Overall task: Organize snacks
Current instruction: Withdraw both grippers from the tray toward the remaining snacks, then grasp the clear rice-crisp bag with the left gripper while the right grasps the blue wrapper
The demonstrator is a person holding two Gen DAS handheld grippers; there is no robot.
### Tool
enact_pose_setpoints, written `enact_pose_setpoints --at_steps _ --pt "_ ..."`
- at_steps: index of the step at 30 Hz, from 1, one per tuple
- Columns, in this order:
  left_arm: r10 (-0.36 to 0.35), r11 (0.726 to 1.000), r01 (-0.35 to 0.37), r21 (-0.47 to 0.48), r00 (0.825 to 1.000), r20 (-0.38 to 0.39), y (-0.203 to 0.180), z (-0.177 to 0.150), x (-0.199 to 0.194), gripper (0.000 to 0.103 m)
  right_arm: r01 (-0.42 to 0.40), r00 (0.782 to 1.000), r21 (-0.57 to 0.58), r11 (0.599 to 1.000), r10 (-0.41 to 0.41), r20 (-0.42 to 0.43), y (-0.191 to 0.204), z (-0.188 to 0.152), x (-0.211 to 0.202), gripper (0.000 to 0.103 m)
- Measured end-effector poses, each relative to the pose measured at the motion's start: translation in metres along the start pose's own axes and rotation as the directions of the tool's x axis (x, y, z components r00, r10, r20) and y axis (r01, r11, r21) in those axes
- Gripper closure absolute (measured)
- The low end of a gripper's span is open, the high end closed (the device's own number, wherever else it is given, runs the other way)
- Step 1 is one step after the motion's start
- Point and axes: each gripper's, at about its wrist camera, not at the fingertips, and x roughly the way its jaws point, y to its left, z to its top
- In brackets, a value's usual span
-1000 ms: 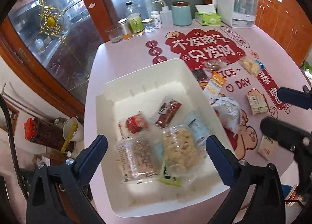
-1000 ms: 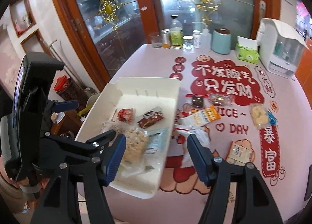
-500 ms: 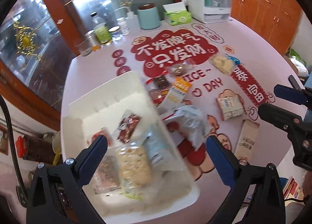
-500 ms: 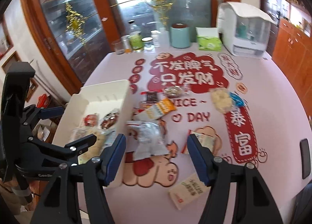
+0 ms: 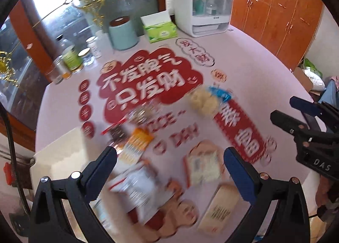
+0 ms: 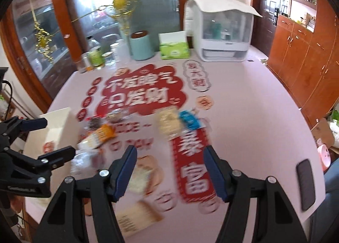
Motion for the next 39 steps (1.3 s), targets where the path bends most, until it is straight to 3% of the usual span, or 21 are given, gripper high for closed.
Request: enact_pose_setpoints --at_steps 4,8,16,23,33,38,39 --pt "-0.006 0.999 0.004 -0.043 0.999 -0.031 -0.025 0.037 0.047 0.002 -0.005 1.000 -0.017 1.000 0.004 -0.029 -0.037 0.019 0.032 0.038" --pt "0.047 0.991 -0.055 -0.121 0.996 -0.074 -0.035 0.064 0.108 0.003 -0.013 0.997 -0.057 0.998 0.009 -0.075 -0.060 0.034 0.075 0.038" --pt "0.002 0.963 -0.051 -0.263 0.983 -0.185 -0.041 0.081 0.191 0.003 -0.083 0.984 -0.171 0.982 0.053 -0.173 -0.078 0.043 0.164 0.041" --pt "-0.005 0.959 -0.056 -0.278 0.977 -0.215 -0.042 0.083 0.215 0.003 -0.151 0.971 -0.206 0.967 0.106 -0.214 -0.077 0.038 0.201 0.041" --pt "-0.059 0.948 -0.020 -0.319 0.970 -0.235 -0.042 0.085 0.222 0.004 -0.262 0.950 -0.144 0.954 0.228 -0.215 -0.075 0.048 0.216 0.041" --pt "-0.090 0.936 -0.008 -0.351 0.960 -0.264 -0.040 0.081 0.237 0.004 -0.217 0.962 -0.190 0.957 0.178 -0.205 -0.070 0.046 0.228 0.044" --pt "-0.098 0.934 -0.005 -0.357 0.958 -0.270 -0.040 0.080 0.240 0.004 -0.208 0.966 -0.213 0.955 0.166 -0.197 -0.066 0.045 0.228 0.050"
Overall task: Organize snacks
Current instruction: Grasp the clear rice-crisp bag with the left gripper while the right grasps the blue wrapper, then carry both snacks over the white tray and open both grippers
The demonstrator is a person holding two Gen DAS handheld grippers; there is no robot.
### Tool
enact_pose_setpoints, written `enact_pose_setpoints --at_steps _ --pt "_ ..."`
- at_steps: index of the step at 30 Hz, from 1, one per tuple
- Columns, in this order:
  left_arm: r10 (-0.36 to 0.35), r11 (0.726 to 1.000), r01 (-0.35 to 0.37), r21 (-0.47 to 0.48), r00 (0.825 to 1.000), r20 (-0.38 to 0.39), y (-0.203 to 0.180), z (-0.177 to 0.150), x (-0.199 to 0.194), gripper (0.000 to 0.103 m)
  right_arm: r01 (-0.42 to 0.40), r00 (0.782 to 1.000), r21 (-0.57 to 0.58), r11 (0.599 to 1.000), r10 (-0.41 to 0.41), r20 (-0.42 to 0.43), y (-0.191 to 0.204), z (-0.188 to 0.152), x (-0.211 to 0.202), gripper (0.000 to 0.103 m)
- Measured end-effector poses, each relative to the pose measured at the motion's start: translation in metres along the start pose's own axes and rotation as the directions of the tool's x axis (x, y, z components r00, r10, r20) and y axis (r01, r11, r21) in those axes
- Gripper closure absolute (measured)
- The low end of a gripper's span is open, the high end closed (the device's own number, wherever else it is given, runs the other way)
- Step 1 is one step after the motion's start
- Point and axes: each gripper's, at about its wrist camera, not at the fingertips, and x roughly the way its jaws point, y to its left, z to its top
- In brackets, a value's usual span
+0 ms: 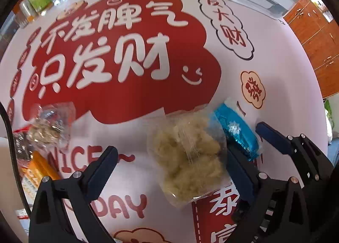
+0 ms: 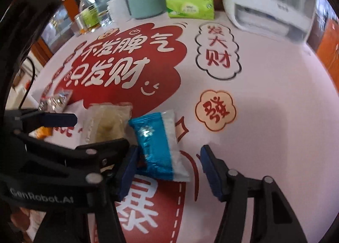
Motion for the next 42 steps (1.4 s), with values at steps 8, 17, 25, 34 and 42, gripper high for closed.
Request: enact_pose_setpoints --at_steps 8,17,25,34,42 --pt "0.080 0.996 -0.081 0.043 0.996 0.033 0.002 -0.008 -0.002 0.043 0.039 0.999 -0.025 0.999 -0.038 0.027 0.003 -0.012 -0.005 0.075" --pt "0.127 0.986 -0.133 0.098 0.990 0.068 0.024 -0.042 -0.020 0.051 0.031 0.999 0.033 0.999 -0.032 0.018 0.016 -0.043 -0.022 0.078" --pt "0.130 0.965 -0.146 0.216 0.988 0.087 0.022 -0.093 -0.070 0.052 -0.003 0.999 0.072 0.997 0.006 -0.041 0.041 -0.064 -0.041 0.080" --pt "0.044 0.954 -0.086 0.286 0.988 0.151 0.027 -0.133 -0.154 0.052 0.001 0.999 0.066 0.998 -0.004 0.049 0.083 -0.067 -0.110 0.081" --pt "-0.049 0.945 -0.031 0.326 0.971 0.234 0.057 -0.165 -0.225 0.052 0.012 0.987 0.052 0.999 -0.021 0.162 0.140 -0.061 -0.178 0.081"
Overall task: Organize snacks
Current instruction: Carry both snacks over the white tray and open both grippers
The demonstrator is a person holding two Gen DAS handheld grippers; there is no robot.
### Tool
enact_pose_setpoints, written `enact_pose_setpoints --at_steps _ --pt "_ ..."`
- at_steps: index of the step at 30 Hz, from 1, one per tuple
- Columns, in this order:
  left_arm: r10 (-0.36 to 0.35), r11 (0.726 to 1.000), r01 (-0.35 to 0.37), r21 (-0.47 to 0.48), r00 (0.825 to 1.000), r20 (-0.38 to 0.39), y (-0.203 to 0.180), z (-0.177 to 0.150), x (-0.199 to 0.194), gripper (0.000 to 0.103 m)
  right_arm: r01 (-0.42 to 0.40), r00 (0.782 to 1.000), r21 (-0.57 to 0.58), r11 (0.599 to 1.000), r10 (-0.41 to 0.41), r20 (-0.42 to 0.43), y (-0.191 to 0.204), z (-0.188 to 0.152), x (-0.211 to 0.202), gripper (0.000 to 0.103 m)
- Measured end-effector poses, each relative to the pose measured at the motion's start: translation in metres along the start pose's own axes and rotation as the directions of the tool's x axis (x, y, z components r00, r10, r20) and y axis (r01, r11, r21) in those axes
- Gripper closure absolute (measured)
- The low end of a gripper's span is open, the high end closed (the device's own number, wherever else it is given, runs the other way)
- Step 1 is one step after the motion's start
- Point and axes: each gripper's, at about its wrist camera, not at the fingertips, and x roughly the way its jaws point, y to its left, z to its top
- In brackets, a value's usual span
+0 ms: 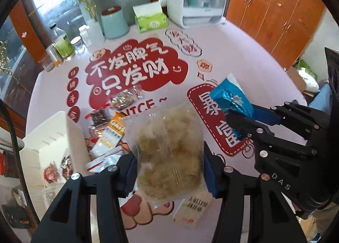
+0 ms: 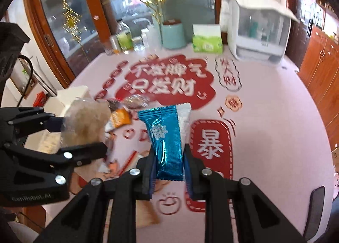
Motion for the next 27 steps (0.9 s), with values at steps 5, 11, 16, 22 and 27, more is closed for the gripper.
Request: enact_pose_setpoints --at_steps 5,11,16,22,27 --pt "0.010 1.000 -0.011 0.006 0.999 0.047 0.032 -0.025 -0.044 0.052 -0.025 0.997 -0.026 0.999 0.027 0.068 0.051 0.008 -0.030 0.081" --pt "0.067 0.998 -0.066 -0.022 0.995 0.070 0.085 -0.059 -0.082 0.052 -0.089 0.989 -0.071 0.994 0.096 0.111 0.122 0.014 -0.051 0.081" --pt "0.123 0.990 -0.118 -0.078 0.990 0.070 0.139 -0.088 -0.102 0.052 -0.135 0.983 -0.102 0.986 0.146 0.110 0.173 0.015 -0.055 0.080" --pt "0.236 0.969 -0.227 -0.101 0.967 0.091 0.187 -0.111 -0.112 0.052 -0.155 0.983 -0.143 0.978 0.166 0.073 0.231 0.015 -0.047 0.080" --pt "0.322 0.944 -0.314 -0.096 0.943 0.086 0.218 -0.121 -0.107 0.052 -0.148 0.988 -0.164 0.975 0.153 0.017 0.271 0.019 -0.033 0.080"
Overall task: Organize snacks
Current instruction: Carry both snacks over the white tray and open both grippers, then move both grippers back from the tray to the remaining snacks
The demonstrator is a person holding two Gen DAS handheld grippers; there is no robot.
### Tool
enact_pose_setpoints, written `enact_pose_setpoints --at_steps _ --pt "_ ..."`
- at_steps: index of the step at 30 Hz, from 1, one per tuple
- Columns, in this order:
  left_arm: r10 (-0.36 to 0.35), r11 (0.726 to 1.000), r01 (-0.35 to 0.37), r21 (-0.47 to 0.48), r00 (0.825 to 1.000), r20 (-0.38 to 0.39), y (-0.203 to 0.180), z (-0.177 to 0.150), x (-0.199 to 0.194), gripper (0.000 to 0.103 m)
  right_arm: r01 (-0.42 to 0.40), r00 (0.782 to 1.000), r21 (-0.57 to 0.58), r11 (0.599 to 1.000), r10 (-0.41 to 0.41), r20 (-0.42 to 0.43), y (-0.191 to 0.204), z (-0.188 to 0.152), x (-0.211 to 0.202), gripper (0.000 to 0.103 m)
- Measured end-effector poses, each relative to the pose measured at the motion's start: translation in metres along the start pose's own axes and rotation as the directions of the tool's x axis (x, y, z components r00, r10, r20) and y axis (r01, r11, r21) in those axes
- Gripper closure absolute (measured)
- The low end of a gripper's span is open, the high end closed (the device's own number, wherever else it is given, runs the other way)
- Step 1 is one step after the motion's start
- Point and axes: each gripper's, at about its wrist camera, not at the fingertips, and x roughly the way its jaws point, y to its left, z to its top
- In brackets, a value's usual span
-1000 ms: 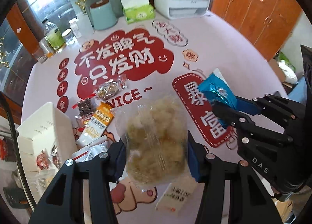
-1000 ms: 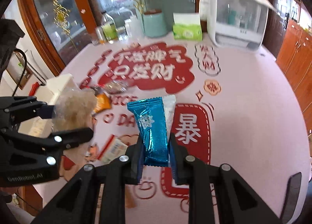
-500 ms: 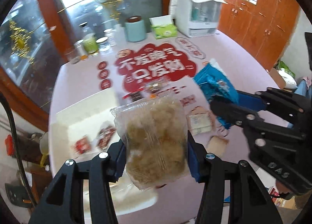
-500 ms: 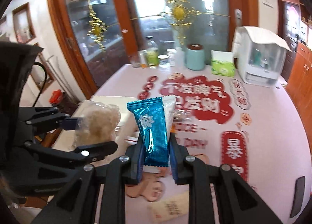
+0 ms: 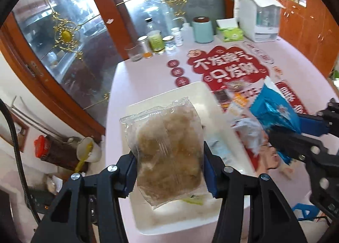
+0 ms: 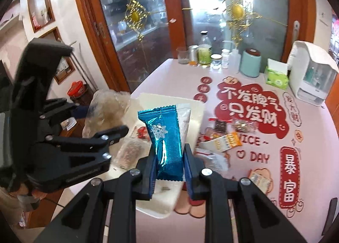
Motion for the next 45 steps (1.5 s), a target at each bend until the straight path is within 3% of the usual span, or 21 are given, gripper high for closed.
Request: enact_pose_setpoints --at_steps 10,15,16,17,19,24,37,45 --pt "0.019 0.999 -0.021 -0.028 0.997 -0.077 0.033 -0.014 0.040 0.051 -0.003 0.990 0.028 1.000 0.007 -0.138 0.025 0.006 0.050 0.080" --pt "-0.030 0.998 0.023 -0.058 0.992 -0.123 0.037 -0.015 0.061 0.049 0.044 0.980 0.017 0.999 -0.040 -0.195 0.030 0.005 0.078 0.078" --pt "-0.038 0.998 0.030 -0.061 0.991 -0.127 0.036 -0.017 0.064 0.040 0.053 0.977 0.016 0.998 -0.049 -0.207 0.029 0.004 0.084 0.078" --pt "-0.041 0.998 0.034 -0.058 0.991 -0.130 0.035 -0.017 0.066 0.025 0.056 0.972 0.017 0.998 -0.050 -0.228 0.027 0.003 0.090 0.077" --pt "-0.019 0.999 0.014 -0.045 0.993 -0.117 0.032 -0.018 0.068 0.016 0.047 0.968 0.037 0.998 -0.036 -0.250 0.022 0.000 0.094 0.073" --pt "0.000 1.000 0.000 -0.006 0.994 -0.109 0.022 -0.012 0.068 0.013 0.045 0.973 0.023 0.999 -0.038 -0.229 0.014 -0.001 0.086 0.055" --pt "-0.075 0.997 0.075 0.006 0.996 -0.058 -0.010 0.008 0.043 0.013 0.039 0.994 0.116 0.992 -0.027 -0.103 -0.028 -0.009 0.023 0.055" --pt "-0.116 0.986 0.118 0.121 0.993 -0.018 -0.068 0.028 0.027 0.012 0.131 0.991 0.238 0.963 -0.120 -0.057 -0.093 -0.036 -0.013 0.055"
